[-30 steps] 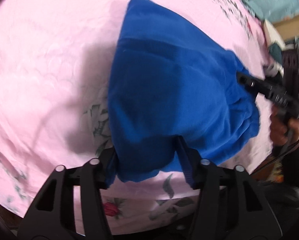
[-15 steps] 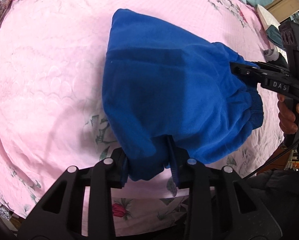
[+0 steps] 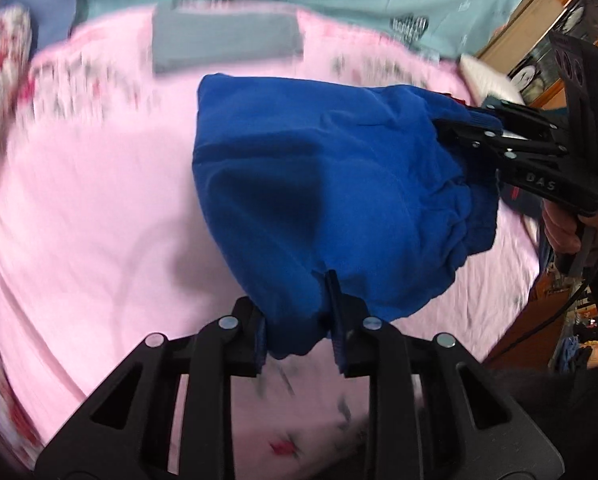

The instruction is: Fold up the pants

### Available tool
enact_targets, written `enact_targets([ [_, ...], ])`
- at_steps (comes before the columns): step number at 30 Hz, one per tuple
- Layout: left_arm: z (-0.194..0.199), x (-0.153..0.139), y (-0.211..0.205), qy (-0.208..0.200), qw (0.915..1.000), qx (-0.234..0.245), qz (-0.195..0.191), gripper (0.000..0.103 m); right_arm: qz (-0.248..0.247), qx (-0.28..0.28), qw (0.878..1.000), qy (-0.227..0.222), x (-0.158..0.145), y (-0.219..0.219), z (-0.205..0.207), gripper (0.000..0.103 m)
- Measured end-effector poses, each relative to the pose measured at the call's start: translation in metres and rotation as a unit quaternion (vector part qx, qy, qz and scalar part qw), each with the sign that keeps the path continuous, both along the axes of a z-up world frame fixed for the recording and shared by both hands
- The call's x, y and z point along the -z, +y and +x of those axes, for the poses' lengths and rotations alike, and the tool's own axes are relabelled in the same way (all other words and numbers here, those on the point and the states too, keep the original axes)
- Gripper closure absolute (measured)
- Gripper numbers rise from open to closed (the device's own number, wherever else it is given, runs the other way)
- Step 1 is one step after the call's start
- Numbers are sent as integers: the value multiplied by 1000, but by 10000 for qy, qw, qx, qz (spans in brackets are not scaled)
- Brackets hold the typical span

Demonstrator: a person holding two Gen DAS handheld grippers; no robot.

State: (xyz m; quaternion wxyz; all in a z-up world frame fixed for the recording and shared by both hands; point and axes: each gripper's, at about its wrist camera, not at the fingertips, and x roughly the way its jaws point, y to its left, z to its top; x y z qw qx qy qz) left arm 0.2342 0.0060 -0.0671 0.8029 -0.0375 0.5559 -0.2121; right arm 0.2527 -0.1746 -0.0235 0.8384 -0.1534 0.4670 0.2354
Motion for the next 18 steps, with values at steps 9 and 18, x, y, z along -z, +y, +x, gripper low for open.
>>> enact_targets([
  [9,147,-47,8,-1370,9899,-159,328,78,-205,182,9944,-1024,-42,34,178,70],
  [18,246,12,19,-1128,9916,-454,448,78,-712,144,9947,-725,32,64,295,70],
])
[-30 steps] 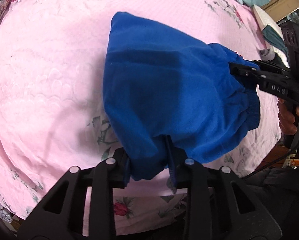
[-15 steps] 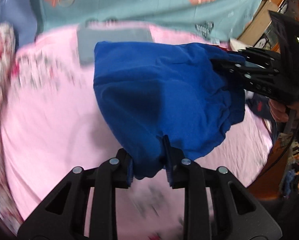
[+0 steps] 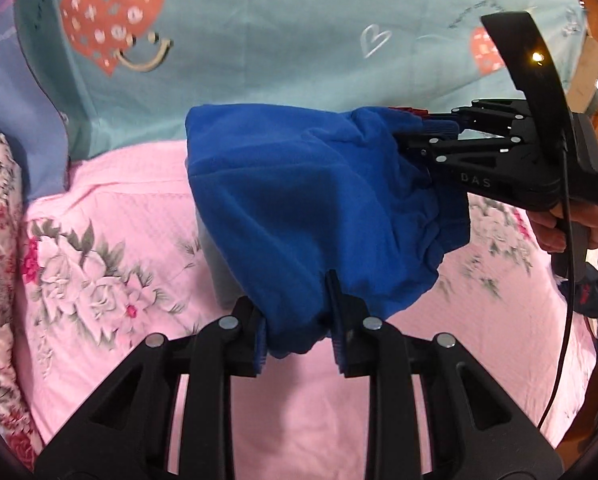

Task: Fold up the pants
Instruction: 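Lower the folded pants onto the sheet by the pillow and open both tools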

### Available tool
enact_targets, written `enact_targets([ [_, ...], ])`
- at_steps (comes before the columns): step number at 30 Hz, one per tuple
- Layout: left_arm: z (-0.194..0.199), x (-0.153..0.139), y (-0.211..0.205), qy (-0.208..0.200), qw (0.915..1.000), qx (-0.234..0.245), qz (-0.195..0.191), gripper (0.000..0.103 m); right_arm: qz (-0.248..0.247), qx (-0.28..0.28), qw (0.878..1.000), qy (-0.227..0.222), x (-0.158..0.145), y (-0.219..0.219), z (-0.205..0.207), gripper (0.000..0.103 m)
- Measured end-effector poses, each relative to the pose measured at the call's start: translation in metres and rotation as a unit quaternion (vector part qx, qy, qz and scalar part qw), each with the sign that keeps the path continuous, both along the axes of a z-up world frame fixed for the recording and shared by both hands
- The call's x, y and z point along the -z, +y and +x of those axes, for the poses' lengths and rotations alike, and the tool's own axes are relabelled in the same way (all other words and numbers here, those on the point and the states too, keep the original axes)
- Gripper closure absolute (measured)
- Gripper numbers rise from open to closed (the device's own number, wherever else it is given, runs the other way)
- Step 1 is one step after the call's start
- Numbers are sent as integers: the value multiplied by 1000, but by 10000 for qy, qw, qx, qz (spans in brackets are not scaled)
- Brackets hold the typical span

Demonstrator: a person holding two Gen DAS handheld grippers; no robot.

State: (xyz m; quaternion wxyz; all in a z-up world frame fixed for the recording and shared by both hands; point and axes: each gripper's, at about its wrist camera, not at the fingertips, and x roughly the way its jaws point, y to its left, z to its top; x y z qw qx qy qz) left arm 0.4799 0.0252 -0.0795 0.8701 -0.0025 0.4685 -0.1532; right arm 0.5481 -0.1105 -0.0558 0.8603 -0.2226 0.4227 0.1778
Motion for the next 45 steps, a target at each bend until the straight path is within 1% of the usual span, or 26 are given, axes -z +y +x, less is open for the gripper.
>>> enact_targets([
  [6,18,37,-3,-74,9995,-86,289,78,-49,-69,9999,-56,33,6,25,70],
  [8,22,52,-2,-71,9990,-53,440,76,-110,-111,9999,-52,47,5,33,68],
  [9,24,60,-2,-51,9988,-40,487,75,-109,-99,9999,-75,54,3,36,65],
  [10,25,69,0,5,9989,-57,470,71,-60,-15,9999,-127,59,-3,40,57],
  [12,27,80,5,84,9992,-150,362,62,69,122,9997,-187,65,-7,46,48],
  [13,27,85,7,64,9992,-215,343,53,211,149,9995,-167,69,-14,49,42],
  [14,26,89,10,42,9989,-259,385,40,368,172,9990,-159,69,-20,50,39],
  [16,19,84,20,-74,9983,-356,462,27,776,165,9968,87,64,-36,52,39],
  [18,11,73,31,-185,9984,-370,390,27,1187,302,9921,280,48,-56,48,39],
  [19,6,62,39,-309,9978,-439,397,28,1501,390,9874,299,35,-70,41,39],
  [21,5,41,51,-587,9965,-541,252,28,1990,488,9786,174,14,-88,25,39],
  [23,14,19,56,-844,9944,-626,-89,27,2512,445,9668,164,-3,-97,8,44],
  [25,32,11,49,-896,9935,-494,-505,27,2855,206,9574,370,-4,-90,-1,60],
  [26,42,12,43,-913,9934,-441,-543,27,2902,99,9557,492,0,-82,-2,63],
  [27,55,18,33,-915,9942,-372,-428,27,2906,0,9549,600,7,-76,-2,66],
  [28,64,25,27,-854,9951,-344,-350,27,2719,2,9598,689,20,-68,-2,66],
  [30,88,54,19,-483,9979,-403,-171,27,2220,207,9709,876,50,-63,6,68],
  [31,96,67,19,-314,9984,-459,-101,25,2052,306,9739,922,63,-65,9,67],
  [32,104,79,21,-144,9986,-492,-147,24,1926,398,9762,916,76,-69,12,67],
  [33,109,89,25,-14,9978,-592,-283,22,2011,374,9746,909,80,-74,12,67],
  [34,108,88,29,17,9972,-649,-361,20,2176,410,9706,940,79,-79,12,66],
  [36,106,78,31,54,9969,-671,-412,21,2249,501,9676,1035,69,-79,12,64],
  [39,87,45,41,-421,9947,-844,-417,22,2488,404,9651,709,36,-83,1,64],
  [41,73,28,44,-578,9923,-856,-687,22,2778,327,9584,570,24,-85,2,64],
  [43,61,27,39,-570,9925,-705,-824,22,2929,332,9530,706,29,-78,17,64],
  [45,51,41,26,-463,9951,-488,-724,22,2694,444,9584,826,46,-66,34,64],
])
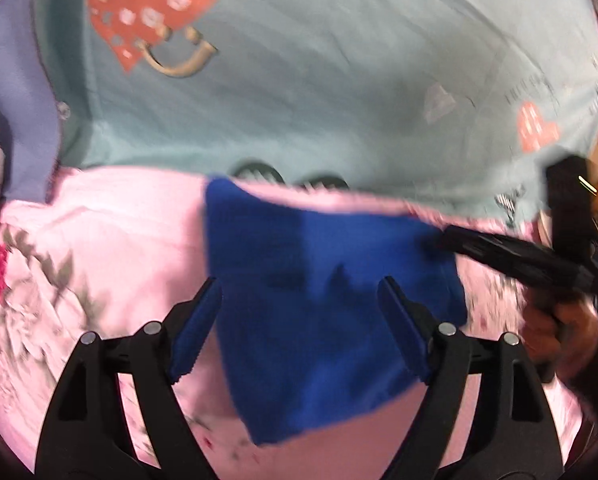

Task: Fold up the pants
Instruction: 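Lower the folded pants onto the sheet by the pillow and open both tools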

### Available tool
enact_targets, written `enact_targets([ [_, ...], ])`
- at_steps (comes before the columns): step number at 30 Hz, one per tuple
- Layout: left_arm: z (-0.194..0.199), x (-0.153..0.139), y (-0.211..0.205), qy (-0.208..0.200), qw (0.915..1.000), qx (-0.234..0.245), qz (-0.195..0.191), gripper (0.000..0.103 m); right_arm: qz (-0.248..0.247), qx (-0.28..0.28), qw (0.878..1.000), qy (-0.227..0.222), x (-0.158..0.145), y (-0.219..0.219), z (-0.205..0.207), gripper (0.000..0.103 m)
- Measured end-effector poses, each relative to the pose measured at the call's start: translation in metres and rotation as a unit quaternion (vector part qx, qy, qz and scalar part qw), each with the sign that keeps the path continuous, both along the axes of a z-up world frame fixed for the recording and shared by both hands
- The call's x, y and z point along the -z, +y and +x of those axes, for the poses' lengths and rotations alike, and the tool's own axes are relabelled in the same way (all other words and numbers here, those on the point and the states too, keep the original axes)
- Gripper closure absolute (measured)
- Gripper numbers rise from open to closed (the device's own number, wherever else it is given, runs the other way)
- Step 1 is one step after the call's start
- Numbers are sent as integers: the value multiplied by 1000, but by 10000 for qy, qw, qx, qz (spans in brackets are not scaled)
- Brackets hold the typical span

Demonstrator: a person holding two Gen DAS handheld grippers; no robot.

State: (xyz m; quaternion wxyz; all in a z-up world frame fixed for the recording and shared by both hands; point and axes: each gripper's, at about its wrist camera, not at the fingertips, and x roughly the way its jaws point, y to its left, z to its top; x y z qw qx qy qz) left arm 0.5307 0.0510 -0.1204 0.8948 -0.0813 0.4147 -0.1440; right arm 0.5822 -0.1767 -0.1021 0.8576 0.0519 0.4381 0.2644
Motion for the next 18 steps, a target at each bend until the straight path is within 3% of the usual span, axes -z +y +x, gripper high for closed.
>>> enact_targets([
  [2,-2,26,-11,308,9991,93,270,22,-310,1,9995,93,24,6,11,65],
  [4,-4,56,-18,685,9955,105,643,22,-441,21,9990,-31,23,10,7,64],
  [5,-9,56,-17,657,9951,92,728,23,-416,40,9991,-18,16,11,3,64],
  [8,-30,32,-10,364,9985,18,397,21,-88,-4,9995,-292,-14,5,-28,63],
  [10,-40,25,-11,200,9989,-28,429,17,11,-97,9990,-445,-21,-1,-54,62],
  [12,-35,44,-18,429,9971,-33,627,17,-231,-78,9992,-307,-6,1,-61,62],
  [14,-28,64,-24,840,9930,-60,827,18,-769,102,9969,161,33,5,-56,62],
  [15,-25,69,-25,963,9909,-76,937,18,-817,155,9965,88,38,5,-58,62],
  [18,-43,35,-23,692,9945,-225,749,16,-969,367,9946,107,16,14,-73,57],
])
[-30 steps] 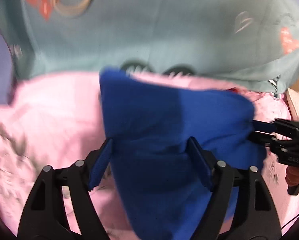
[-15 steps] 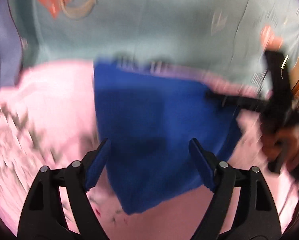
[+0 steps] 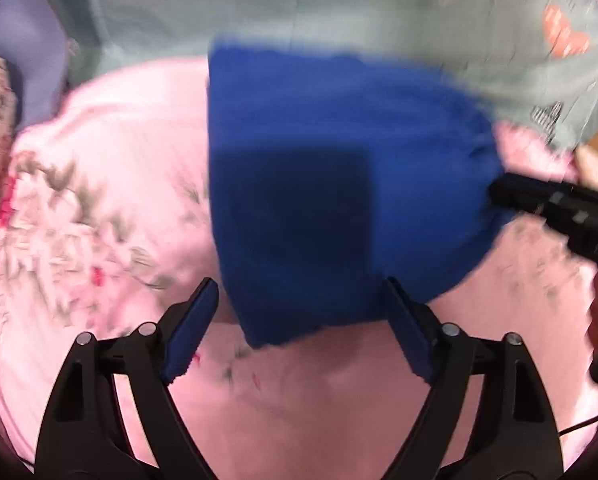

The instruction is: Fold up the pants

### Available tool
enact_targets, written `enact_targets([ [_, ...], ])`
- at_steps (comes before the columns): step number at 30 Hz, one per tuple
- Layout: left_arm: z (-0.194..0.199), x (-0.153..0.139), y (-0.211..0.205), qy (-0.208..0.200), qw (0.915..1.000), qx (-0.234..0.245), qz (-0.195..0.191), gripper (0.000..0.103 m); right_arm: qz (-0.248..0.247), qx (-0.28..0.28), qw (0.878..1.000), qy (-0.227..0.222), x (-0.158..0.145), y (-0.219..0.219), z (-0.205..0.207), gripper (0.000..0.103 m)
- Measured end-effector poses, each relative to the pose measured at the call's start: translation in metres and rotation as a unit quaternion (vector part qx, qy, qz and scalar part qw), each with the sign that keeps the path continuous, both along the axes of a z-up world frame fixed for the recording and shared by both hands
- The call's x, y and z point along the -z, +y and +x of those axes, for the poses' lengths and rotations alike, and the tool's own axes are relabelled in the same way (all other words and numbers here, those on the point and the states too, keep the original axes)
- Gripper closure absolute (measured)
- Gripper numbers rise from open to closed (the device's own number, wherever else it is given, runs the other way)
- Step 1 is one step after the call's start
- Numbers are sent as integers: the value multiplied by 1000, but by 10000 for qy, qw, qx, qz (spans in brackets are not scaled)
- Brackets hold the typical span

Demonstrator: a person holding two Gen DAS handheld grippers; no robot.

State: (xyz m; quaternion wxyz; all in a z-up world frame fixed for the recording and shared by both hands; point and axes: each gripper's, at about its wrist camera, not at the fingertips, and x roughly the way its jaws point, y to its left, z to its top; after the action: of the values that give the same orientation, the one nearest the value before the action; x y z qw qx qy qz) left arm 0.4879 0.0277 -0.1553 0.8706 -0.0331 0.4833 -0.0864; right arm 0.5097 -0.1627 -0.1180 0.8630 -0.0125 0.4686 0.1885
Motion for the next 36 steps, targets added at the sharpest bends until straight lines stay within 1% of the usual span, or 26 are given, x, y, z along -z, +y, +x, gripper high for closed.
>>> enact_targets([
  [1,-12,-20,3,-196,9997,-112,-2,11,176,98,9998,-49,-14,0,-13,53],
  [2,-22,-34,6,-311,9993,-208,43,6,207,141,9997,-84,-20,0,-20,51],
  [3,-29,-43,9,-379,9989,-271,78,6,146,200,9996,-132,-28,2,-31,41],
  [4,-42,-57,15,-466,9982,-362,103,5,-65,298,9993,-196,-37,6,-46,38],
  [5,-51,-66,19,-499,9978,-419,102,5,-224,361,9988,-257,-42,10,-56,38],
  [6,-63,-78,23,-506,9975,-490,107,5,-377,418,9979,-327,-51,13,-73,32],
  [7,-70,-89,27,-512,9972,-535,124,5,-436,436,9975,-349,-55,18,-83,24],
  [9,-90,-105,30,-574,9963,-601,206,4,-537,498,9964,-424,-69,21,-111,23],
  [10,-103,-114,33,-603,9960,-606,259,3,-571,509,9960,-466,-73,24,-121,17],
  [12,-123,-126,37,-639,9957,-594,324,3,-628,580,9948,-558,-81,24,-141,11],
  [15,-157,-146,33,-770,9943,-564,484,3,-579,645,9943,-625,-92,24,-173,11],
  [18,-181,-156,30,-838,9935,-481,594,3,-404,638,9953,-611,-100,22,-200,10],
  [22,-206,-165,22,-893,9932,-396,641,3,-339,637,9956,-604,-107,20,-225,10],
  [28,-225,-168,12,-833,9941,-280,632,3,-308,671,9950,-666,-115,13,-248,10],
  [36,-234,-165,-2,-761,9951,-195,596,3,-326,725,9948,-640,-116,-1,-261,10],
])
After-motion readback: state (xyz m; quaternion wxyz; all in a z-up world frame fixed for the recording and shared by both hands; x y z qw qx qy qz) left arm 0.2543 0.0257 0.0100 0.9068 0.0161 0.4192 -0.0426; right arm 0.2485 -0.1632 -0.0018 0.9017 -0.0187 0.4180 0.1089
